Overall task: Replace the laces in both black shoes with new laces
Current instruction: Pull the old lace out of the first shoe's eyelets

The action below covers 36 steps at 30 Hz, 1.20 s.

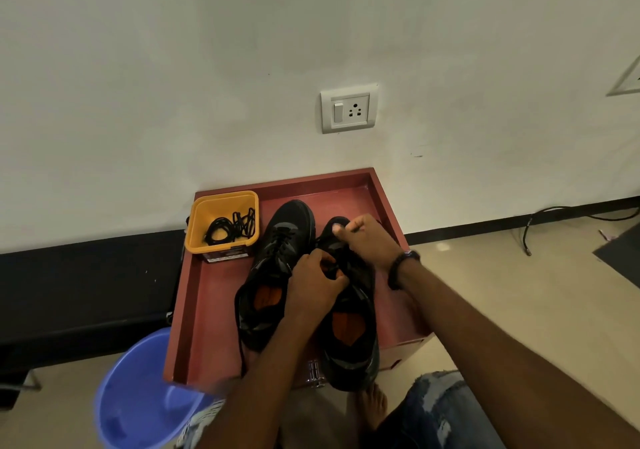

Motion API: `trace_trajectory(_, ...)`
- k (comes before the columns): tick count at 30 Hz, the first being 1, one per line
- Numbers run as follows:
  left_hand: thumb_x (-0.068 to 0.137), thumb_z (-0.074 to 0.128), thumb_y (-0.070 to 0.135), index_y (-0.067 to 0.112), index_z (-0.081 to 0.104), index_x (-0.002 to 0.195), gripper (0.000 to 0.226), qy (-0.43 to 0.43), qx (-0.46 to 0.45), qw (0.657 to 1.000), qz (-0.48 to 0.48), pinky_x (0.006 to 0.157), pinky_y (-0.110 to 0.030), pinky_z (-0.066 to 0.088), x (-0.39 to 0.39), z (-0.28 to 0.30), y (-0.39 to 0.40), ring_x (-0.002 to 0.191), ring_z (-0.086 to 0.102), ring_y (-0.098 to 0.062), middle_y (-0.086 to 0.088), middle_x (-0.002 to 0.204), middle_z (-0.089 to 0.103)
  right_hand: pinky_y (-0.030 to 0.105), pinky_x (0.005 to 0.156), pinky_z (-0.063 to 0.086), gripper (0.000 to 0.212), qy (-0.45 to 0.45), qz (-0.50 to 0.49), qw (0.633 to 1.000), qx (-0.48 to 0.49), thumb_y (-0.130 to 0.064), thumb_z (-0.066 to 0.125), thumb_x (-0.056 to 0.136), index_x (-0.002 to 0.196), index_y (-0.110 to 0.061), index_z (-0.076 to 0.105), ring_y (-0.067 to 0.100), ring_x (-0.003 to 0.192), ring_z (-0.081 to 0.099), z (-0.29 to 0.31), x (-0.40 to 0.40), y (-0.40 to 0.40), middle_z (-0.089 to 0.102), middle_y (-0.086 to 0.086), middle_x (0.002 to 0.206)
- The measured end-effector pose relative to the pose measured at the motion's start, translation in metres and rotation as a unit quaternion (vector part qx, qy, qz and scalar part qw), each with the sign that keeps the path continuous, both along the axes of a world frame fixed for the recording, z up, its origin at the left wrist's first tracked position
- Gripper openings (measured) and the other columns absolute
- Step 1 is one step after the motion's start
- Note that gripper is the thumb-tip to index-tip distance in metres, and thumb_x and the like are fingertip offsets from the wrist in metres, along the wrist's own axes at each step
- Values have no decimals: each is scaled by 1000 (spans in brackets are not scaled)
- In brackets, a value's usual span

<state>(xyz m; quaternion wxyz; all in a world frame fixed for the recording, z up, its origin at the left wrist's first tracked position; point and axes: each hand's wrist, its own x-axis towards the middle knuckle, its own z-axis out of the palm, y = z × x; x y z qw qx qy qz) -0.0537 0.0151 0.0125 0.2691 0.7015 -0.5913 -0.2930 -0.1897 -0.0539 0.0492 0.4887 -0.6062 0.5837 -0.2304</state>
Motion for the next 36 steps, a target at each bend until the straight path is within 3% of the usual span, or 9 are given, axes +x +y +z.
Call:
trace_trajectory(5, 80, 70, 37, 27, 59, 106, 30, -9, 4, 1000, 11, 82, -34, 54, 4, 2, 1, 90, 61, -12, 5, 102, 61, 25, 63, 54, 38, -115, 10, 992, 58, -8, 74, 85, 117, -15, 55, 13, 75, 63, 21, -21, -13, 64, 2, 87)
trace_trajectory(10, 83, 67, 39, 28, 56, 105, 27, -35, 4, 999, 20, 78, -29, 44, -2, 4, 7, 91, 57, -13, 7, 103, 54, 18, 66, 46, 21, 259, 108, 949, -143, -5, 63, 88, 104, -18, 62, 22, 87, 63, 18, -40, -17, 62, -1, 91)
trace_trajectory(13, 85, 67, 41, 28, 54, 106, 28, -43, 6, 999, 22, 77, -29, 39, -9, 6, 9, 90, 53, -14, 6, 105, 50, 38, 73, 50, 15, 344, 111, 866, -346, -6, 57, 88, 100, -14, 61, 31, 84, 62, 36, -46, -24, 65, 8, 96)
trace_trajectory(16, 85, 66, 42, 28, 53, 108, 30, -44, 19, 999, 23, 78, -30, 38, -11, 9, 8, 89, 50, -14, 6, 106, 49, 37, 65, 44, 19, 354, 52, 793, -494, -7, 62, 83, 101, -12, 60, 31, 73, 59, 52, -43, -31, 61, 8, 90)
trace_trajectory(20, 85, 66, 42, 29, 51, 106, 28, -42, 25, 999, 24, 76, -29, 36, -11, 11, 9, 88, 49, -13, 7, 104, 47, 36, 73, 47, 37, 265, -59, 936, -224, -31, 65, 91, 120, -17, 48, 25, 86, 57, 39, -34, -19, 57, 2, 103)
trace_trajectory(24, 84, 67, 43, 29, 53, 104, 28, -34, 19, 999, 28, 74, -28, 37, -11, 9, 9, 88, 53, -12, 7, 105, 50, 39, 81, 51, 65, 266, -40, 963, -25, -39, 73, 86, 130, -10, 36, 31, 103, 61, -3, -32, 1, 61, 12, 117)
trace_trajectory(28, 84, 67, 42, 29, 54, 102, 26, -30, 14, 999, 37, 71, -28, 36, -11, 8, 11, 87, 55, -13, 7, 103, 50, 33, 70, 52, 61, 171, -57, 983, 36, -42, 70, 88, 127, -10, 35, 29, 99, 64, -33, -24, 18, 61, 12, 115)
trace_trajectory(32, 85, 67, 42, 28, 54, 103, 27, -34, 15, 999, 36, 72, -28, 34, -13, 12, 3, 86, 53, -13, 6, 104, 50, 37, 81, 59, 67, 82, -54, 995, 18, -37, 74, 86, 133, -14, 32, 20, 85, 71, -27, -28, 7, 72, 5, 94)
trace_trajectory(36, 84, 67, 44, 29, 54, 103, 28, -35, 26, 998, 37, 73, -29, 35, -10, 10, 7, 87, 54, -16, 5, 104, 50, 32, 83, 55, 70, 106, 42, 993, -24, -14, 75, 85, 141, -16, 32, 11, 79, 68, -14, -24, 13, 70, 0, 85)
